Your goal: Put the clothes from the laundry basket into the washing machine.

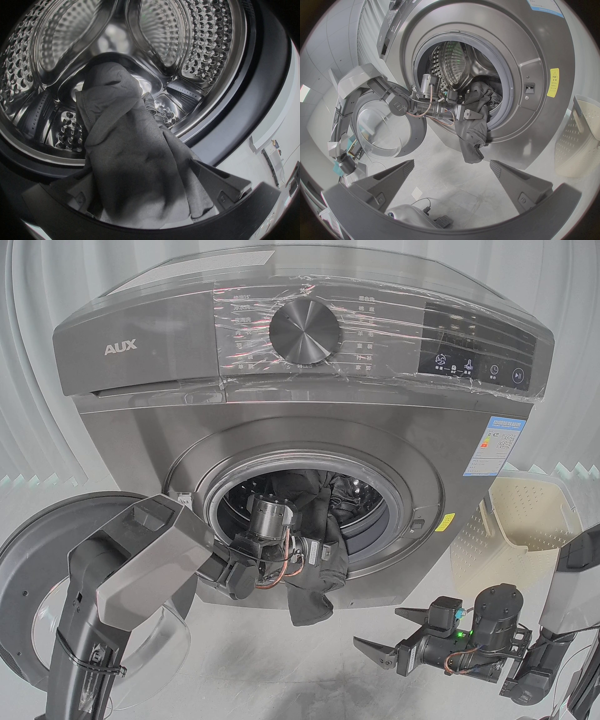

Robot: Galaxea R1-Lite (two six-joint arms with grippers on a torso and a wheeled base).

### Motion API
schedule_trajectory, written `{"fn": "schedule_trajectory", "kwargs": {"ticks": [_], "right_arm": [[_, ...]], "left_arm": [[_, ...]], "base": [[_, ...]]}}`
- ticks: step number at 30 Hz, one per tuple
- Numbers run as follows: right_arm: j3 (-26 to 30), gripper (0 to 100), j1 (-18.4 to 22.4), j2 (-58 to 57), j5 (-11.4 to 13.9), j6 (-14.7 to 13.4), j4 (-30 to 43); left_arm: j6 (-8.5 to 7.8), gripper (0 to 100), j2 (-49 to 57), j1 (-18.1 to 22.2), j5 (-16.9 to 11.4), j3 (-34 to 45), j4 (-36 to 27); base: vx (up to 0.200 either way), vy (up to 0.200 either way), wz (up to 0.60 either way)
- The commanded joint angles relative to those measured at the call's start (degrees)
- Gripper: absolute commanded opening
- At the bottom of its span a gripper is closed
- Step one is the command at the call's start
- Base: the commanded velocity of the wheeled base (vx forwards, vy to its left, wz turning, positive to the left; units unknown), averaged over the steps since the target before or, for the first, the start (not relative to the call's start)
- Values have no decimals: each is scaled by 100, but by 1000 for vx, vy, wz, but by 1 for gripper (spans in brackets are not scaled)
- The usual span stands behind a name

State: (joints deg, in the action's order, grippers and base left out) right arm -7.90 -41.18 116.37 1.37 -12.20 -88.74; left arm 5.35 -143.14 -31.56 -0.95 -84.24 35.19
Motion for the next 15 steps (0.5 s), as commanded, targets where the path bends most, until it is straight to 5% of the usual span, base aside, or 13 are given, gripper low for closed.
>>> {"fn": "schedule_trajectory", "kwargs": {"ticks": [1,11,15], "right_arm": [[-1,100,-4,0,4,-1,-3],[-10,100,-4,-9,4,-1,-3],[-10,100,-4,-9,-5,-1,-3]], "left_arm": [[1,0,-460,-43,34,-357,-13],[89,0,-513,54,104,-893,84],[177,0,-610,300,438,-1719,260]], "base": [[0,0,0],[0,0,0],[0,0,0]]}}
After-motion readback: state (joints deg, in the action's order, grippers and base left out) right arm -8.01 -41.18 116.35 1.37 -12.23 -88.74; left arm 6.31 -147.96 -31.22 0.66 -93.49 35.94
